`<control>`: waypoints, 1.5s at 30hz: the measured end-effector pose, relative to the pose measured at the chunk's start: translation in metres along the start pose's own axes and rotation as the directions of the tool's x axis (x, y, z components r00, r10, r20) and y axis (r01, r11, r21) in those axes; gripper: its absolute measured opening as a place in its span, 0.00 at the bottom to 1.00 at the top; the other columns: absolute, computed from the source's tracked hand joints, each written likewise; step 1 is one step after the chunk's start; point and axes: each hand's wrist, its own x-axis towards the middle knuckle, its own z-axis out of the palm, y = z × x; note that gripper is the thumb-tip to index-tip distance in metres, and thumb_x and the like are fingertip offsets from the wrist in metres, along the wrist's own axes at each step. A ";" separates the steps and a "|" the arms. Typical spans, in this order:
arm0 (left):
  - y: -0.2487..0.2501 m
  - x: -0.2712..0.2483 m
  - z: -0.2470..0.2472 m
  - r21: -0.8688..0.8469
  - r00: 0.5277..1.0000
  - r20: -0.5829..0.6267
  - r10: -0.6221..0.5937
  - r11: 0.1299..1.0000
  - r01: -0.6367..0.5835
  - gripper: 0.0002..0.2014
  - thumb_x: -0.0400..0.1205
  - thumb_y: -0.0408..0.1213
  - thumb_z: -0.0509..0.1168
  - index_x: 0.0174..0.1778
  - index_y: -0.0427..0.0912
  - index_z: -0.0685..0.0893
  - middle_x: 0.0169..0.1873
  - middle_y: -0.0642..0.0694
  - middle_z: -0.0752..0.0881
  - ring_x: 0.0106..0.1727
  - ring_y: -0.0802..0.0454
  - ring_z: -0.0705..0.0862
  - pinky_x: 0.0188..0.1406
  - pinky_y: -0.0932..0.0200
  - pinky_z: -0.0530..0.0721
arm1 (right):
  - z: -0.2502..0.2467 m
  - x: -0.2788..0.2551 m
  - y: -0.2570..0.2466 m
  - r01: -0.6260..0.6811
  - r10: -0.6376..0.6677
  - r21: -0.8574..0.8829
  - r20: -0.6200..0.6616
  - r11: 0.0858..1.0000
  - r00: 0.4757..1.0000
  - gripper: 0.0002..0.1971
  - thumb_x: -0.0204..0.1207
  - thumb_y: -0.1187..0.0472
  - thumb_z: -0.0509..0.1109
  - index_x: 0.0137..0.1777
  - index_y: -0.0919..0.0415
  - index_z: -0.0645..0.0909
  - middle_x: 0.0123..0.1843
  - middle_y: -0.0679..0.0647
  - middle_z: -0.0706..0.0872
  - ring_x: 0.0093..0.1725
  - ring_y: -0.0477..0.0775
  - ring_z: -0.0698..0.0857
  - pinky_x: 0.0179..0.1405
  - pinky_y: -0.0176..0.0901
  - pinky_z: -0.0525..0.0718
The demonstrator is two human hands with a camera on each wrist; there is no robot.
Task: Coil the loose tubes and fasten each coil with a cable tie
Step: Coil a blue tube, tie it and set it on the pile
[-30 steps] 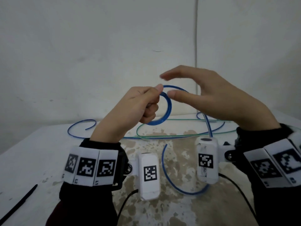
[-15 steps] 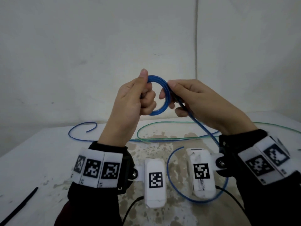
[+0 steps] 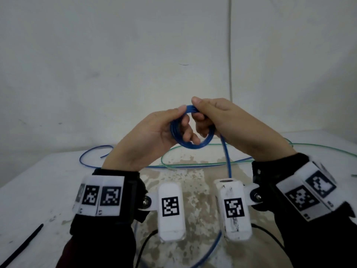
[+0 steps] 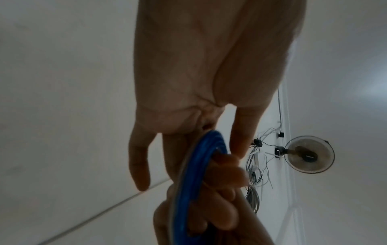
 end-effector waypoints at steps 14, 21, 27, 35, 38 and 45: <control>-0.003 0.008 0.007 -0.041 0.953 -0.245 0.176 0.981 -0.191 0.17 0.89 0.38 0.50 0.35 0.38 0.72 0.21 0.55 0.62 0.22 0.58 0.60 0.33 0.63 0.63 | -0.007 -0.001 0.000 -0.023 0.019 0.106 0.045 0.994 0.999 0.17 0.86 0.55 0.55 0.48 0.62 0.83 0.38 0.55 0.85 0.41 0.48 0.84 0.51 0.47 0.88; -0.002 0.009 0.001 -0.130 0.959 -0.229 0.167 0.971 -0.200 0.17 0.89 0.38 0.49 0.35 0.39 0.72 0.21 0.55 0.63 0.21 0.60 0.61 0.37 0.60 0.62 | -0.015 -0.007 0.001 0.008 -0.011 0.039 0.078 0.999 0.997 0.09 0.81 0.63 0.65 0.53 0.67 0.84 0.45 0.58 0.92 0.47 0.54 0.91 0.53 0.45 0.88; 0.004 0.006 -0.003 -0.247 0.974 -0.200 0.110 0.956 -0.158 0.17 0.89 0.40 0.48 0.35 0.42 0.72 0.20 0.55 0.61 0.19 0.61 0.61 0.31 0.67 0.74 | -0.008 -0.008 -0.005 0.026 -0.035 0.089 0.098 0.996 0.995 0.08 0.79 0.64 0.66 0.51 0.67 0.84 0.42 0.57 0.92 0.45 0.53 0.91 0.47 0.39 0.88; 0.005 0.006 -0.004 -0.246 0.964 -0.234 0.124 0.952 -0.182 0.17 0.89 0.41 0.49 0.35 0.42 0.72 0.19 0.56 0.63 0.19 0.61 0.61 0.35 0.66 0.72 | 0.001 -0.008 -0.007 0.062 -0.068 0.089 0.073 0.994 0.995 0.11 0.72 0.73 0.73 0.53 0.65 0.80 0.43 0.66 0.89 0.45 0.60 0.91 0.48 0.43 0.88; 0.008 0.004 -0.006 -0.285 0.974 -0.195 0.116 0.943 -0.170 0.17 0.89 0.42 0.49 0.36 0.42 0.73 0.19 0.55 0.63 0.19 0.61 0.61 0.33 0.67 0.72 | 0.001 -0.007 -0.006 0.044 -0.058 0.146 0.093 0.988 0.994 0.13 0.70 0.75 0.73 0.53 0.65 0.80 0.42 0.63 0.91 0.46 0.60 0.91 0.48 0.42 0.88; 0.010 0.002 -0.006 -0.257 0.973 -0.196 0.122 0.951 -0.171 0.17 0.89 0.41 0.49 0.37 0.41 0.72 0.20 0.55 0.62 0.19 0.61 0.61 0.29 0.67 0.74 | 0.000 -0.007 -0.006 0.017 -0.038 0.163 0.124 0.987 0.992 0.16 0.67 0.66 0.73 0.56 0.63 0.82 0.45 0.63 0.92 0.48 0.58 0.91 0.48 0.42 0.88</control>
